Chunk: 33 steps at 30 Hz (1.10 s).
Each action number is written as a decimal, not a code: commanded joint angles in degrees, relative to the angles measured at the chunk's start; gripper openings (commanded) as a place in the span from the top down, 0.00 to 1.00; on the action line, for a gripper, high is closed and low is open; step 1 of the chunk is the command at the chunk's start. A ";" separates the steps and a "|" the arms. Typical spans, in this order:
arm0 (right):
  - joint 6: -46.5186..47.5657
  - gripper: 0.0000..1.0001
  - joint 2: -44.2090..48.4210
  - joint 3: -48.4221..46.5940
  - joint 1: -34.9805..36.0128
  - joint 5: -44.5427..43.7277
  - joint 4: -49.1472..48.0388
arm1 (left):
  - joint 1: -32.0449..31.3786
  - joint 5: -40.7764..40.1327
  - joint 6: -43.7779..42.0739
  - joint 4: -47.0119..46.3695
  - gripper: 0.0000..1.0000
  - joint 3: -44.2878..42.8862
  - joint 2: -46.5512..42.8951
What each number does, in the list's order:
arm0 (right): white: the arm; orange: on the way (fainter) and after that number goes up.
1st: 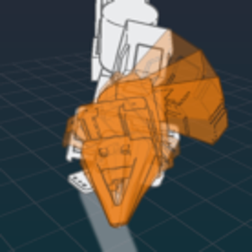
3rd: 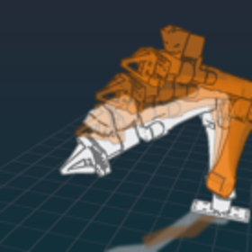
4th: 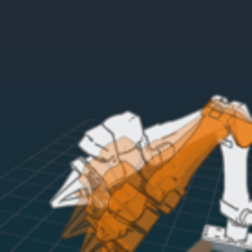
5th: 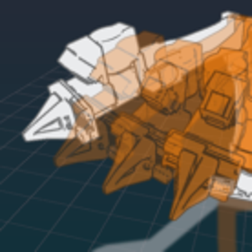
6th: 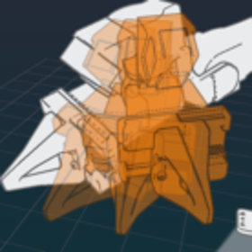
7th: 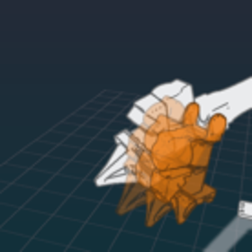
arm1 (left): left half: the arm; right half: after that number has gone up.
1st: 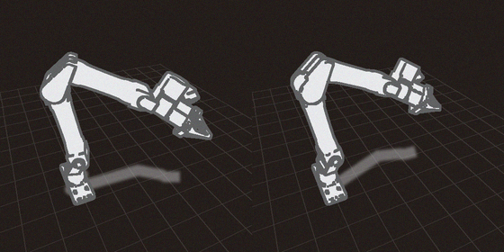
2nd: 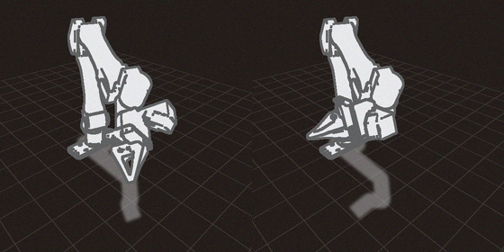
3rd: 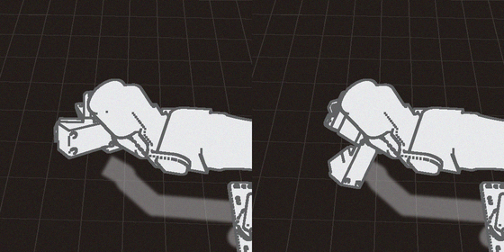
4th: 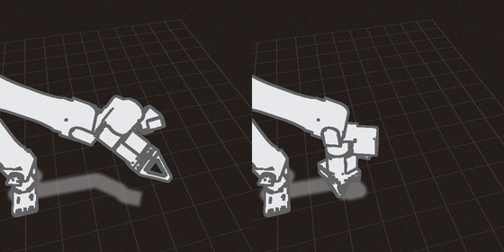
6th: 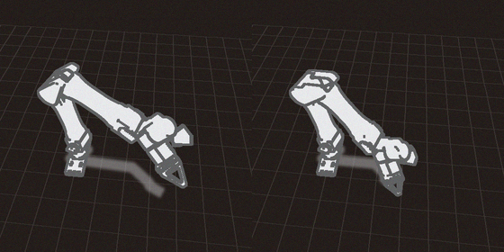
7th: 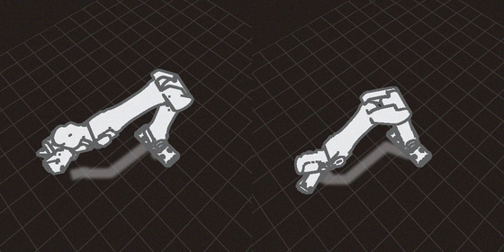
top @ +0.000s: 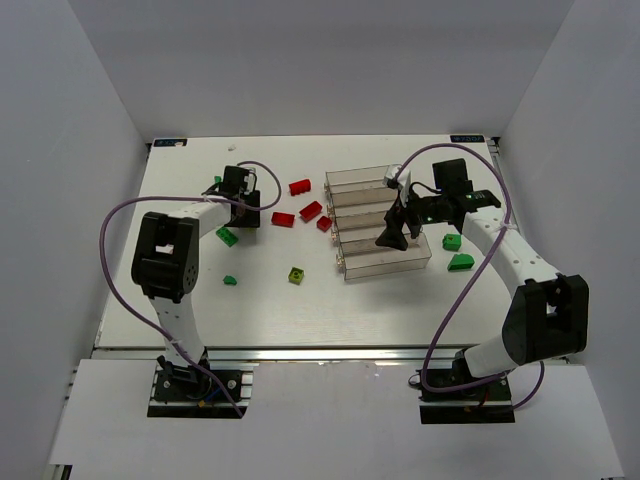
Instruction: Sort the legos into containers by color
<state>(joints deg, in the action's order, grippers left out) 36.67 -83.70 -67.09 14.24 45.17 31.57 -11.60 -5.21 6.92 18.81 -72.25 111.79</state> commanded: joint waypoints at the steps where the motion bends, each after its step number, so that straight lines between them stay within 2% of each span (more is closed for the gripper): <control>1: 1.04 0.16 0.03 -2.61 -0.35 1.33 0.07 | -0.18 0.46 0.99 -0.88 0.44 1.76 -2.88; 3: 0.69 0.16 0.03 -2.61 -0.35 1.59 0.07 | -0.18 0.99 1.08 -0.97 0.54 2.64 -3.68; 4: 0.51 0.16 0.12 -2.69 -0.35 1.85 0.16 | -0.27 1.95 1.34 -0.97 0.63 2.90 -4.29; 7: -0.63 0.16 0.12 -2.96 -0.27 2.82 0.24 | -0.27 4.50 2.13 -2.02 0.72 4.65 -7.63; 14: -9.14 0.16 -1.02 -4.01 0.52 6.78 -0.19 | -0.27 20.04 4.15 -9.74 0.75 13.61 -20.10; 15: -10.98 0.18 -1.72 -4.36 1.48 7.04 -0.98 | -0.36 26.33 5.55 -13.93 0.75 16.93 -23.51; 19: -27.31 0.25 -5.06 -6.73 4.83 5.29 -4.67 | -2.46 38.33 10.21 -28.01 0.76 26.44 -32.23; 20: -34.57 0.25 -6.20 -7.78 5.62 4.76 -4.68 | -3.08 39.48 11.26 -33.26 0.76 28.20 -33.81; 22: -41.38 0.26 -9.63 -11.47 7.46 3.97 -5.11 | -5.18 41.50 14.08 -37.77 0.76 32.41 -37.67; 23: -47.76 0.27 -10.51 -12.53 8.08 2.92 -5.81 | -5.98 41.42 14.44 -39.88 0.76 33.30 -38.74; 27: -58.68 0.27 -15.51 -19.21 10.54 -1.04 -6.26 | -11.33 40.20 14.44 -40.26 0.76 34.63 -41.03; 33: -67.33 0.27 -18.51 -23.26 13.09 2.12 -7.49 | -17.22 36.24 12.42 -37.97 0.76 32.18 -39.72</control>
<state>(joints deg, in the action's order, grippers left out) -21.69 -102.10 -87.44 25.96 45.63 26.00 -26.41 32.01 20.32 -18.11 -38.11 72.44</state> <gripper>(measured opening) 0.733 0.574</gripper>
